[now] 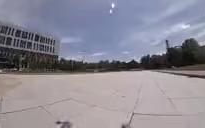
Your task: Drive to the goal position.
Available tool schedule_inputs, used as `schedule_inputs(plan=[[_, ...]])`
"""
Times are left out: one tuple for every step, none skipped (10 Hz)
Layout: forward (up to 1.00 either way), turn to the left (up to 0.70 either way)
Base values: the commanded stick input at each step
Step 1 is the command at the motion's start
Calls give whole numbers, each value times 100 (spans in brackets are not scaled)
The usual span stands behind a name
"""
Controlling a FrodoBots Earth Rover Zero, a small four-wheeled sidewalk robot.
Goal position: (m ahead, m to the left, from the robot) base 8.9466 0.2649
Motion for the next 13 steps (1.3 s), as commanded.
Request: schedule_inputs(plan=[[70, 0], [70, 0], [70, -22], [70, -34], [70, -34], [70, -34], [70, -34], [70, -34], [70, -34], [70, -25], [70, -6], [70, 0], [70, 0]])
